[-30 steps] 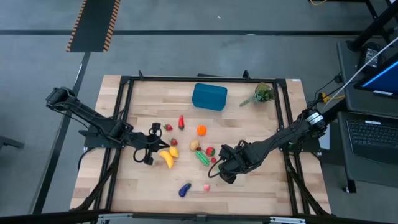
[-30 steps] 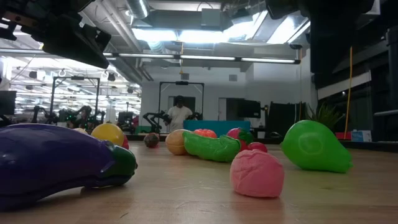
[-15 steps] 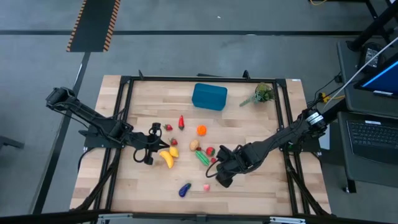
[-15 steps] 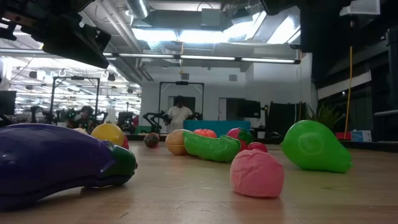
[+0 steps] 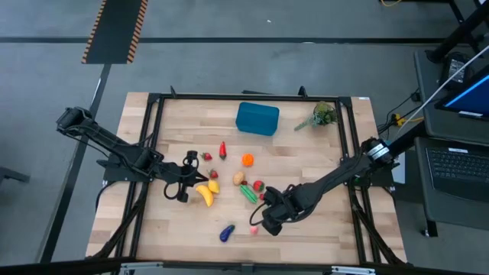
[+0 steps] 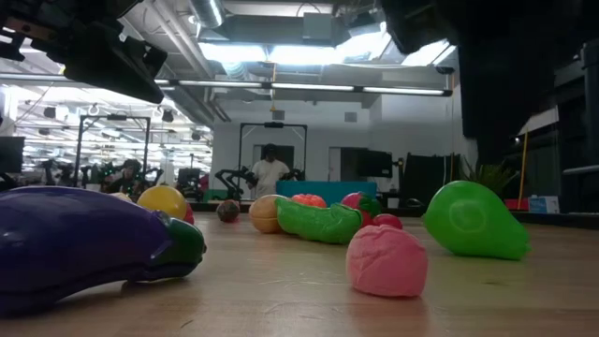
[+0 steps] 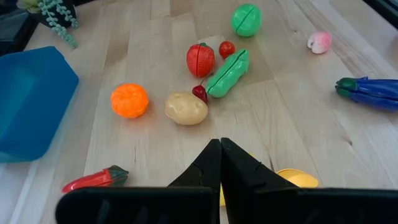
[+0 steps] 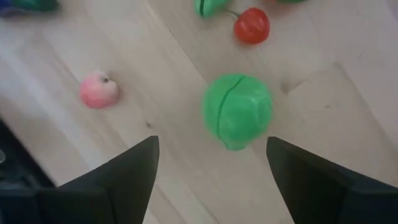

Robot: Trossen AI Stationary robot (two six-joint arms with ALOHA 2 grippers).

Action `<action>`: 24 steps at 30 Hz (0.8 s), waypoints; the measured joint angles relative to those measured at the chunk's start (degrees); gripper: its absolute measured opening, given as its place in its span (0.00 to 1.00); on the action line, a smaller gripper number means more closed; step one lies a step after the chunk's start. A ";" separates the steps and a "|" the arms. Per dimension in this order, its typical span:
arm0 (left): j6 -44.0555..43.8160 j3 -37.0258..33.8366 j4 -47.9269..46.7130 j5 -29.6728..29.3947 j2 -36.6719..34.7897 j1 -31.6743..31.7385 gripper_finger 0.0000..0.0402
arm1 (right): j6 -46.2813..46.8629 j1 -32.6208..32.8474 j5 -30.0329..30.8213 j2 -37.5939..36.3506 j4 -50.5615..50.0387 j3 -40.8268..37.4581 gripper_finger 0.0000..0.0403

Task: Pick and placing Produce into tupperware
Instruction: Put the green pear into the blue bin

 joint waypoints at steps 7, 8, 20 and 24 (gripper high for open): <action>0.00 0.00 -0.01 0.00 0.00 -0.01 0.00 | -0.07 0.00 -0.02 2.62 0.06 0.00 0.74; 0.00 0.00 0.01 0.00 0.00 -0.01 0.00 | -0.09 0.00 -0.01 2.89 0.19 0.00 0.74; -0.02 0.00 -0.01 0.01 0.00 0.01 0.00 | 0.98 -0.22 3.09 3.97 0.77 0.00 0.74; -0.02 0.00 -0.01 0.02 0.00 0.01 0.00 | 0.95 -0.22 3.52 3.97 0.77 0.00 0.74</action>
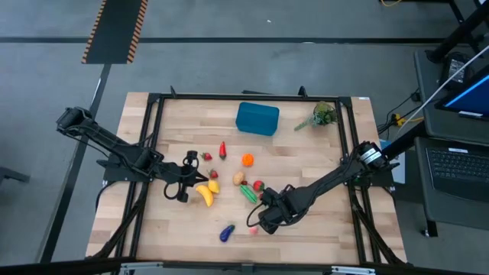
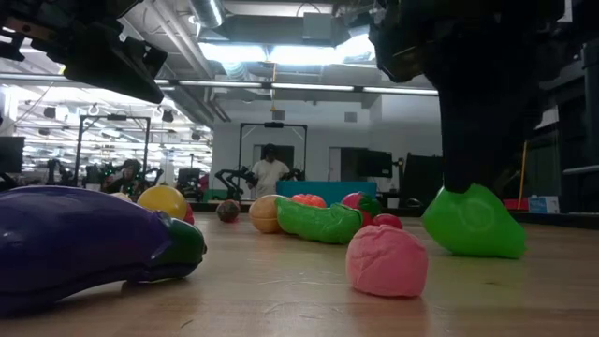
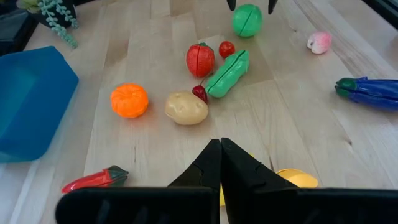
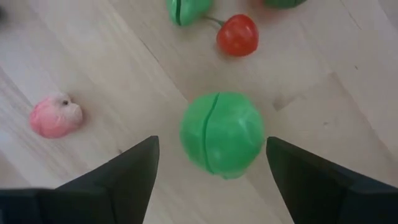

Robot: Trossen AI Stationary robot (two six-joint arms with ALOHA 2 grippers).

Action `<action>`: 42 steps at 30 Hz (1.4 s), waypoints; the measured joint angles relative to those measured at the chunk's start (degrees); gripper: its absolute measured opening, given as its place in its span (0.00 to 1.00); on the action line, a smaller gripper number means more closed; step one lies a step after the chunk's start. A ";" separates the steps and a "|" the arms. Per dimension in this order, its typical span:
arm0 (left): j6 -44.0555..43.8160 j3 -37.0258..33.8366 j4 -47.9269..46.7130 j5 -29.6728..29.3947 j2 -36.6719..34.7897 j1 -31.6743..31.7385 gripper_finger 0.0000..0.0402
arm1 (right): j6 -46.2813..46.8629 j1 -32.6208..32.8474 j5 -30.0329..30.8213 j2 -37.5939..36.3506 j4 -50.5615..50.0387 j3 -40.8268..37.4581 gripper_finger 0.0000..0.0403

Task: Pick and placing Produce into tupperware
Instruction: Put the green pear into the blue bin

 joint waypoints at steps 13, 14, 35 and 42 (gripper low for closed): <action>0.00 0.00 0.00 0.00 0.00 0.00 0.00 | -6.58 -0.11 0.83 0.01 0.05 0.00 0.74; 0.00 0.00 0.00 0.00 0.00 0.00 0.00 | -7.16 -0.11 0.85 0.14 0.17 0.00 0.74; 0.00 0.00 0.00 0.00 0.00 0.00 0.00 | -12.05 -0.30 0.62 3.11 0.22 -0.04 0.74; 0.00 0.00 0.00 0.00 0.02 -0.02 0.00 | -13.12 -0.61 0.63 4.11 2.40 -1.24 0.74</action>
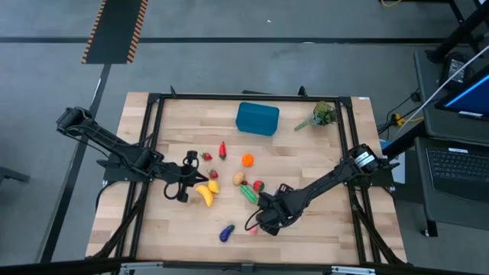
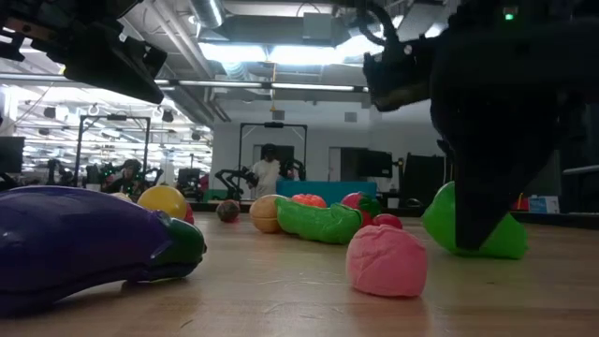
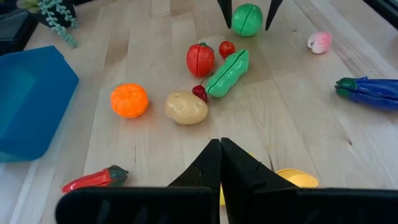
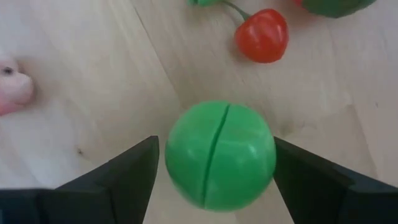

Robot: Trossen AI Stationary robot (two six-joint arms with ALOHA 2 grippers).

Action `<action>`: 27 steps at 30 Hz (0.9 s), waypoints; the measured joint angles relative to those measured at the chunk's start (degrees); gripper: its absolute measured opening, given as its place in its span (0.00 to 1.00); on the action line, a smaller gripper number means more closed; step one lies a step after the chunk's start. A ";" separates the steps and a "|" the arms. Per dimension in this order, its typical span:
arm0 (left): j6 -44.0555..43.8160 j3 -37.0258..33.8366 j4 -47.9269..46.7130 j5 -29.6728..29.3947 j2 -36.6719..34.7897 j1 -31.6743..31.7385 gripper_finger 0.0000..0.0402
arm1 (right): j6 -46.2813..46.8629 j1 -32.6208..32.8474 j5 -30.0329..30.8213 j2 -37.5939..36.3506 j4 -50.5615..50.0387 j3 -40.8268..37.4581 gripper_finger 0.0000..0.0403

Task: Pick and placing Produce into tupperware
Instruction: Put the green pear into the blue bin

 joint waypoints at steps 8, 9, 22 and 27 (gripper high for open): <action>-0.02 0.00 0.00 0.00 0.00 0.02 0.00 | 0.02 -0.98 -0.43 0.15 2.78 -1.79 0.74; -0.02 0.00 -0.03 0.00 0.00 0.02 0.00 | 0.00 -1.08 -0.50 0.15 2.76 -1.79 0.74; -0.02 0.00 -0.02 0.00 0.00 0.02 0.00 | 0.04 -1.25 0.46 0.11 2.47 -1.79 0.55; -0.02 0.00 -0.02 0.00 0.00 0.02 0.00 | 0.04 -1.22 0.42 0.11 2.47 -1.79 0.55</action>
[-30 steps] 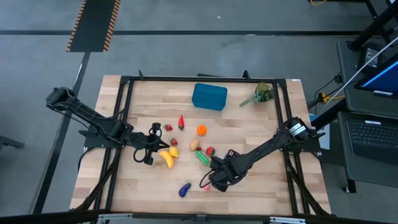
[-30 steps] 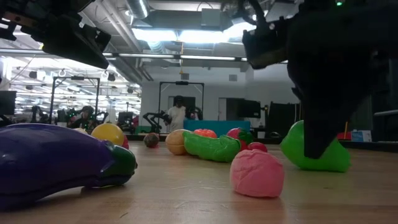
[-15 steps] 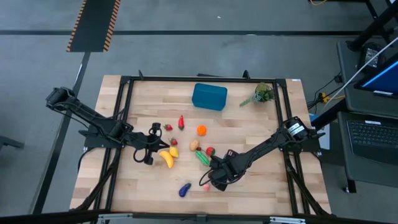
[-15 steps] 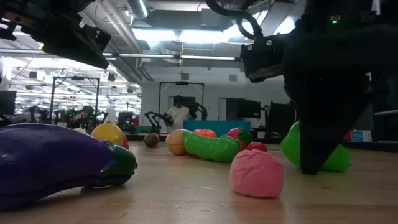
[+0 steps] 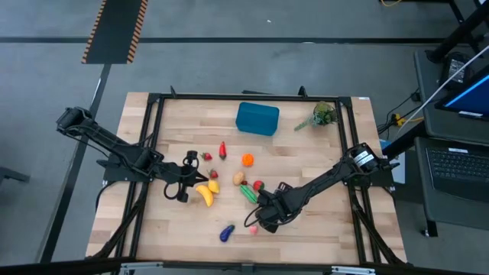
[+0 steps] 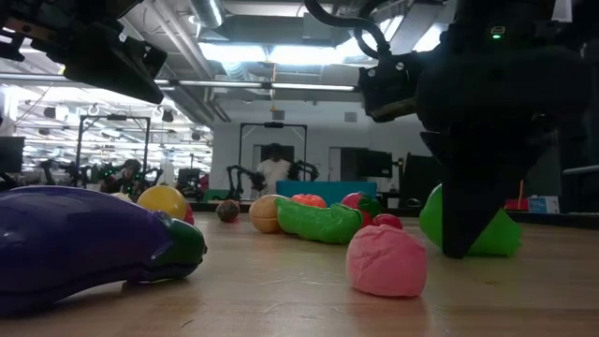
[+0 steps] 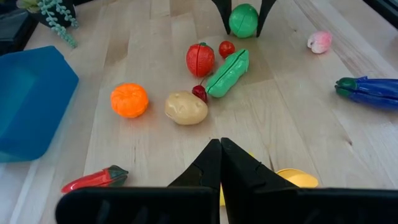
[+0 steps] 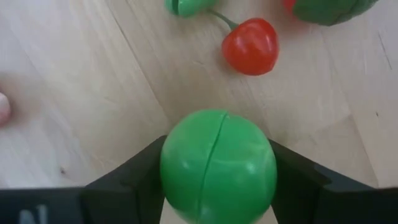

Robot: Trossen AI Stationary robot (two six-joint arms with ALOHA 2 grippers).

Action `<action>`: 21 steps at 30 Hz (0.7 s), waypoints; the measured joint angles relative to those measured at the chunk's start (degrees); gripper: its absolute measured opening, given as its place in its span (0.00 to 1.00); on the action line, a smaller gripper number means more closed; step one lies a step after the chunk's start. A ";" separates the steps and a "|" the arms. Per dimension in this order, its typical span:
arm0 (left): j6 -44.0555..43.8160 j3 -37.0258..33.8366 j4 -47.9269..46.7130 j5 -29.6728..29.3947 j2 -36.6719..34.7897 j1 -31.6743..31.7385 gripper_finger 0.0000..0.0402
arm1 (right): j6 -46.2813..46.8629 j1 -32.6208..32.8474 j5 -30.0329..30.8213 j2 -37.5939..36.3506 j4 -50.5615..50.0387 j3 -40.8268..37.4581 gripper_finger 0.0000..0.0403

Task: Pick and placing Produce into tupperware
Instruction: Put the green pear into the blue bin

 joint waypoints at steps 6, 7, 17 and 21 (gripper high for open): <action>0.01 0.00 0.00 -0.01 0.00 0.00 0.00 | 0.00 -0.23 -0.46 -0.09 -3.01 1.15 0.55; 0.00 0.00 0.00 0.00 0.00 -0.02 0.00 | 0.00 -0.34 -0.48 -0.09 -4.39 1.99 0.55; 0.02 0.00 0.00 0.00 0.00 0.00 0.00 | -0.18 -0.61 4.23 -0.09 -19.19 12.72 0.55; 0.02 0.00 0.00 0.00 0.00 -0.02 0.00 | 0.68 -0.36 10.14 -0.09 -24.14 17.68 0.55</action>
